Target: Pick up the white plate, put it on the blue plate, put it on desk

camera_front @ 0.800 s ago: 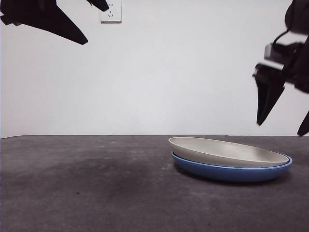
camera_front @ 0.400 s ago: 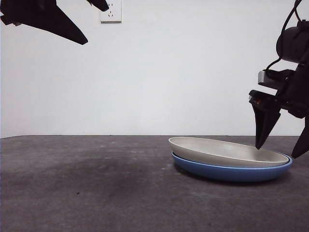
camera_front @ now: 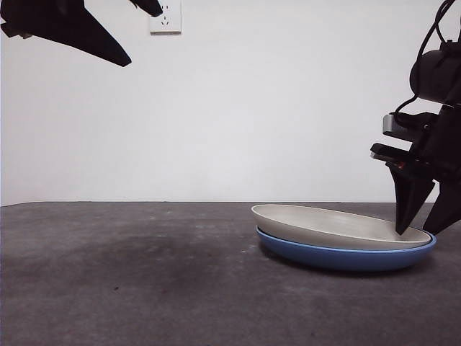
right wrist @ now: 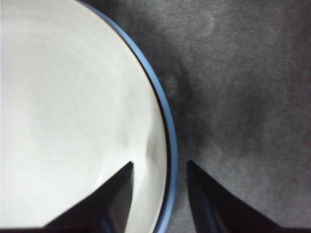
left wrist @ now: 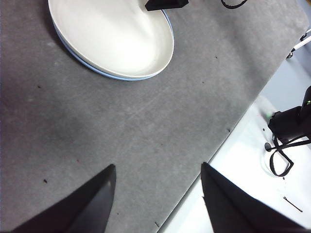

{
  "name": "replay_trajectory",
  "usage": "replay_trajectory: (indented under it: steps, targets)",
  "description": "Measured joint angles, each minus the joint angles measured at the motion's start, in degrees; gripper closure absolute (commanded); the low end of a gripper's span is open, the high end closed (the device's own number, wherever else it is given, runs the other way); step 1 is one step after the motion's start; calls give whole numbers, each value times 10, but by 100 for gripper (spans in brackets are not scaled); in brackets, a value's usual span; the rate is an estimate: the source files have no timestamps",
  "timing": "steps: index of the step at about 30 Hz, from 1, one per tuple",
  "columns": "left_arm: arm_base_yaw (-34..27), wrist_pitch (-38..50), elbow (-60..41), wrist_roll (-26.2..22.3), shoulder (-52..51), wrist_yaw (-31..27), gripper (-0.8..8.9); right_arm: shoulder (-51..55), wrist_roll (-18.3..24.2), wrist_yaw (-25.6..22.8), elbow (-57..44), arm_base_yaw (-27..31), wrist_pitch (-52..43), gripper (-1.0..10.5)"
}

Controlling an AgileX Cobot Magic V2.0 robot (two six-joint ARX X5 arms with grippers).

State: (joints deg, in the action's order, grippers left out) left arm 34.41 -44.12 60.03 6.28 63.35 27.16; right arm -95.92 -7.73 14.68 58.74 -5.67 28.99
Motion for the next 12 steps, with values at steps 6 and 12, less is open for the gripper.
replay_trajectory:
  steps: [6,12]
  targets:
    - [0,0,0,0,0,0,534,0,0,-14,0,0,1,858]
    - [0,0,0,0,0,0,534,0,0,-14,0,0,3,919]
